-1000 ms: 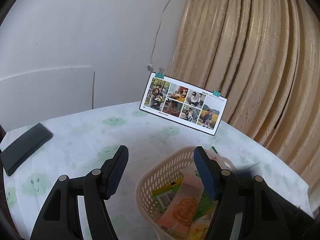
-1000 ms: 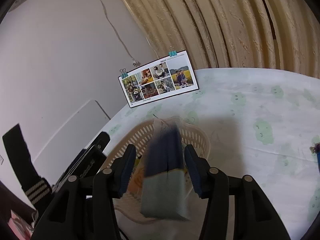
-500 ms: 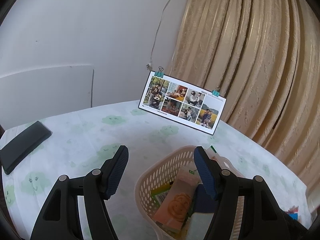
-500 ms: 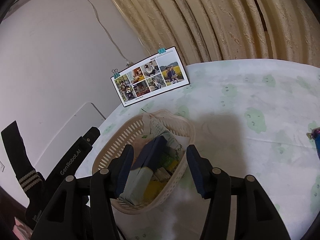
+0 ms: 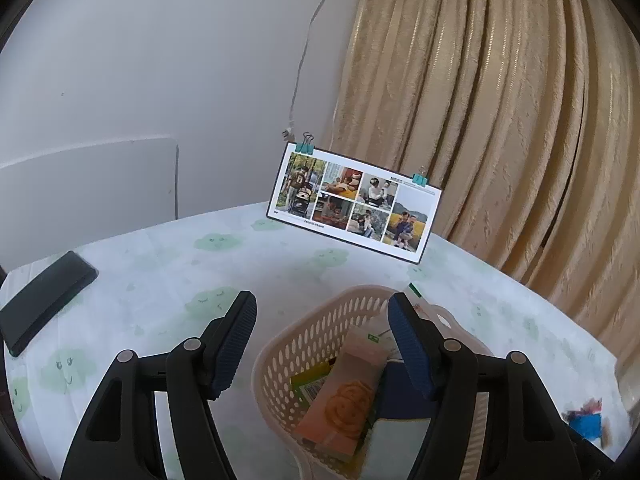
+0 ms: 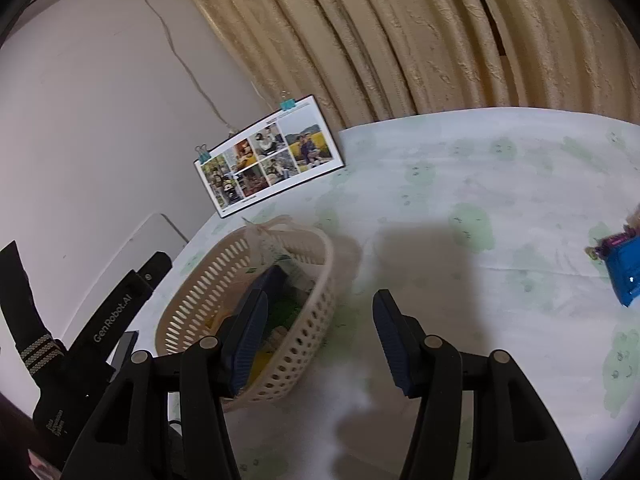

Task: Organize snacks
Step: 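Withdraw both grippers from the basket back over the table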

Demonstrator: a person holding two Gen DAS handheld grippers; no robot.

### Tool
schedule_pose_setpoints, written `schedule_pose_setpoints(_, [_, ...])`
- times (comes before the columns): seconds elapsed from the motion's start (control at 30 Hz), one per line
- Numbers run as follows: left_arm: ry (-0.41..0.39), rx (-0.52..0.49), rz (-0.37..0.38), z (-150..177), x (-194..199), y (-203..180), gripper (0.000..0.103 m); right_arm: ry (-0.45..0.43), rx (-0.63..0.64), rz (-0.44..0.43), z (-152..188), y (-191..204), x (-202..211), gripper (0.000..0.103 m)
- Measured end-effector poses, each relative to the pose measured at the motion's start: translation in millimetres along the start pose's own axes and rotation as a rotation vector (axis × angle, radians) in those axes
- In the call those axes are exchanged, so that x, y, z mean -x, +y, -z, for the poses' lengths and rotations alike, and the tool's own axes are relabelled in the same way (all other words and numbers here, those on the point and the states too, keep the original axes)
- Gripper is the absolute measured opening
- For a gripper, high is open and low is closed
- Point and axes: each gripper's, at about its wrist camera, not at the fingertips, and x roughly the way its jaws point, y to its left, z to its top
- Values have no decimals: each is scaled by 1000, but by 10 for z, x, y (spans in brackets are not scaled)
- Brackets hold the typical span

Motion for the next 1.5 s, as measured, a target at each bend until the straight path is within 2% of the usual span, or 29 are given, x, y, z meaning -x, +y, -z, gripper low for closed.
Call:
schedule_pose_setpoints(0.27, [-7,-32,1,24,-5,-63,70,-13,-24,40,37,-162,49,57])
schedule_pose_setpoints(0.33, [-7,-38,2,31,0,-74,73,-17,-39,47,48,-219,71,60])
schedule_pose_setpoints(0.4, [-10,-41,10,36,7,-86,81,-22,-54,54,51,-276,93,61])
schedule_pose_setpoints(0.6, [-17,-69,29,61,35,-165,86,-32,-75,87,76,-446,174,63])
schedule_pose_setpoints(1.5, [-59,-221,32,246,118,-505,87,-39,-129,350,219,-1584,798,63])
